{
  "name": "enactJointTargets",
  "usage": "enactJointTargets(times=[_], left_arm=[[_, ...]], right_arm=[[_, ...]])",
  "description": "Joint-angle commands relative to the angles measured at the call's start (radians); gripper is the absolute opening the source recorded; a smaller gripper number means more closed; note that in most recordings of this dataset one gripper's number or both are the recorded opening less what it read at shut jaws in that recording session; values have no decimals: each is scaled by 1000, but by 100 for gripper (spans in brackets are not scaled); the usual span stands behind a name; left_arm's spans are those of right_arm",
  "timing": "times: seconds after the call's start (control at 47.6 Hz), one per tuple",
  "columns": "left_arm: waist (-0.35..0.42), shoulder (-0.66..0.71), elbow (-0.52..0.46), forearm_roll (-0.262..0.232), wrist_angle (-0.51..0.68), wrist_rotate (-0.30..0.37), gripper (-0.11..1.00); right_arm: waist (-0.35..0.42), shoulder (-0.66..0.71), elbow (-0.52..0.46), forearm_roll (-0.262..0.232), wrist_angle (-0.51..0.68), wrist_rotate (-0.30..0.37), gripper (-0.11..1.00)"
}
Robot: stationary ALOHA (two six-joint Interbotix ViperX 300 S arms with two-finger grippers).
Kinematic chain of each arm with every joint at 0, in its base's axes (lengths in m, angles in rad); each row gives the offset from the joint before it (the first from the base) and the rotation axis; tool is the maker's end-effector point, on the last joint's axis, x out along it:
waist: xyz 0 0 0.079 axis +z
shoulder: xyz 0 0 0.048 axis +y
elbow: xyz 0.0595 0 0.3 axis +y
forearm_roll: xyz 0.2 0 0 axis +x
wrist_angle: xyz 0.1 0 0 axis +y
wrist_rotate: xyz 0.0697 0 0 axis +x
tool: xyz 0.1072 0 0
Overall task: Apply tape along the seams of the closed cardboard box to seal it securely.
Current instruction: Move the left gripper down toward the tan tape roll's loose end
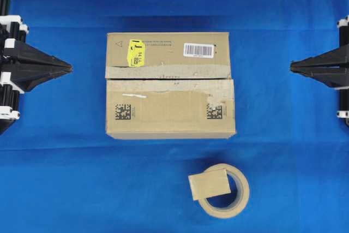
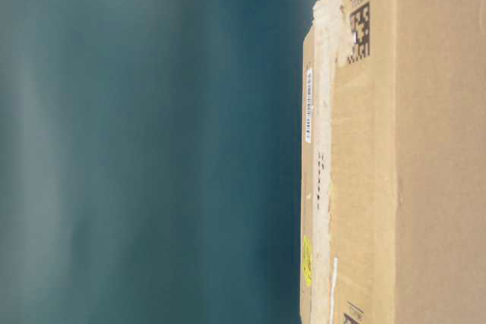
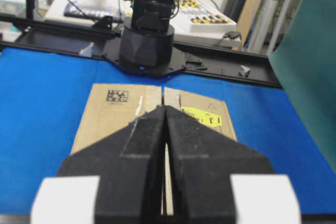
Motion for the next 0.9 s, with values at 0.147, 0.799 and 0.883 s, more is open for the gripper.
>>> enactJointTargets(times=[0.147,0.799,0.883], left_arm=[[-66,15,-15,-15,3,104,0],[-385,348,-44,-20,-189,787,30],[-387,436,-74,-20,-187,827,56]], right_arm=[[-2,12,-49,8,29,9,0],[-12,31,-46,17,-14,9,0],[-23,37,-46,20,-18,9,0]])
